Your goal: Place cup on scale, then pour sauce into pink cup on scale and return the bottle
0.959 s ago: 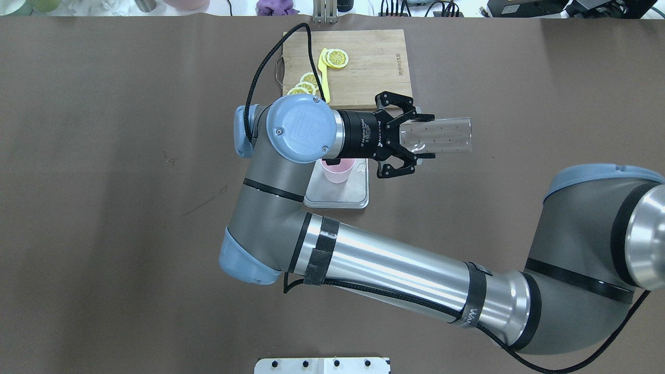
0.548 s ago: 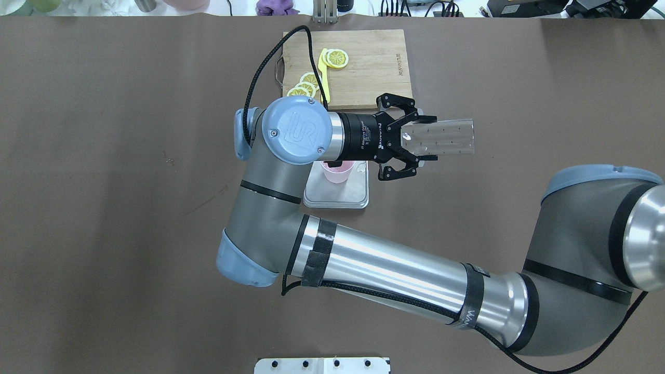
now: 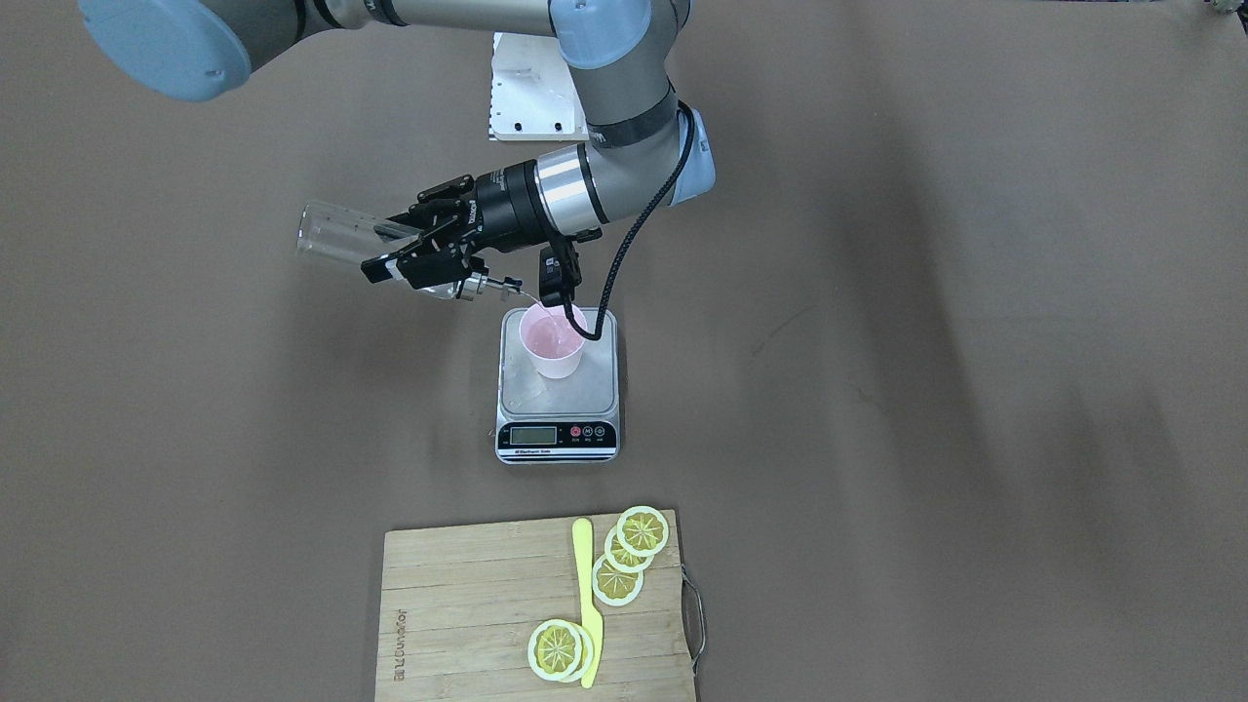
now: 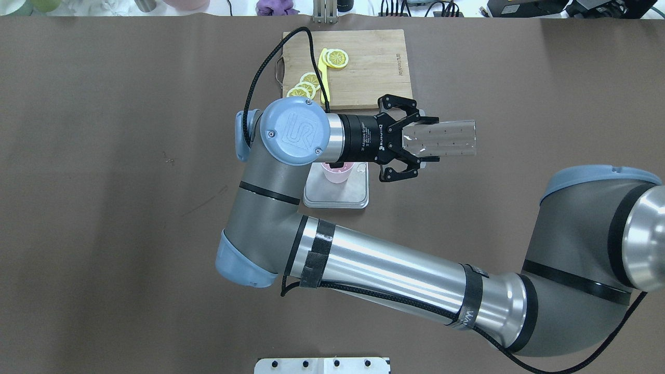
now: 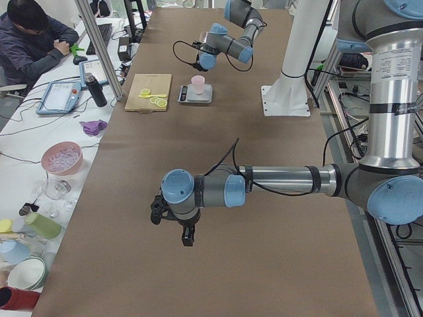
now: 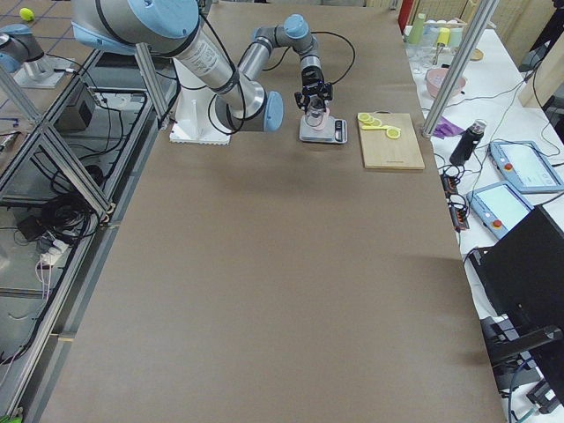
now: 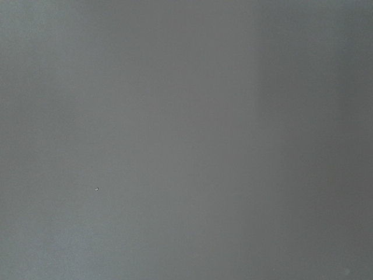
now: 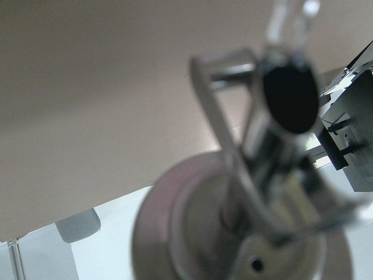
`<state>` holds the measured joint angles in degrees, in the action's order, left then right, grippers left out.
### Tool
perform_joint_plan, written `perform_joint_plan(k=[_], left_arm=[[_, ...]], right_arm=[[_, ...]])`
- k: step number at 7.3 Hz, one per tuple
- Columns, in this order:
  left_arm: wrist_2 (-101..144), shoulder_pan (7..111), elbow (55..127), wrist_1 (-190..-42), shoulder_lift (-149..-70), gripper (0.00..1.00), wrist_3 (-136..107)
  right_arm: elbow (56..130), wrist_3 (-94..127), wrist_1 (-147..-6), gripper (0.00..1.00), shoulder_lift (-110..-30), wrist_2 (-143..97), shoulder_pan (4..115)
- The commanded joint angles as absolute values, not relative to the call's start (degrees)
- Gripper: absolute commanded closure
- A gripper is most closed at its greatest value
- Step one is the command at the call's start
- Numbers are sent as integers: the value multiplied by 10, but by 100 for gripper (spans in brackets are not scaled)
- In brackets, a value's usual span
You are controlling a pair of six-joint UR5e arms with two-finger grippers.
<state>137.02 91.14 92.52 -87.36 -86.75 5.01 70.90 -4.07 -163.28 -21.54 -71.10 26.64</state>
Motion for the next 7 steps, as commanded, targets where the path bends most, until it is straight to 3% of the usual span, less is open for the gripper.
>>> perform_joint_plan(k=[1,7], left_arm=[[1370,911,925,-874,-867,2,50],[1370,911,925,-874,-867,2,51]], right_arm=[[708,-40,-1646,100,-213,-711,266],[708,-40,-1671,100,-204,-712,267]])
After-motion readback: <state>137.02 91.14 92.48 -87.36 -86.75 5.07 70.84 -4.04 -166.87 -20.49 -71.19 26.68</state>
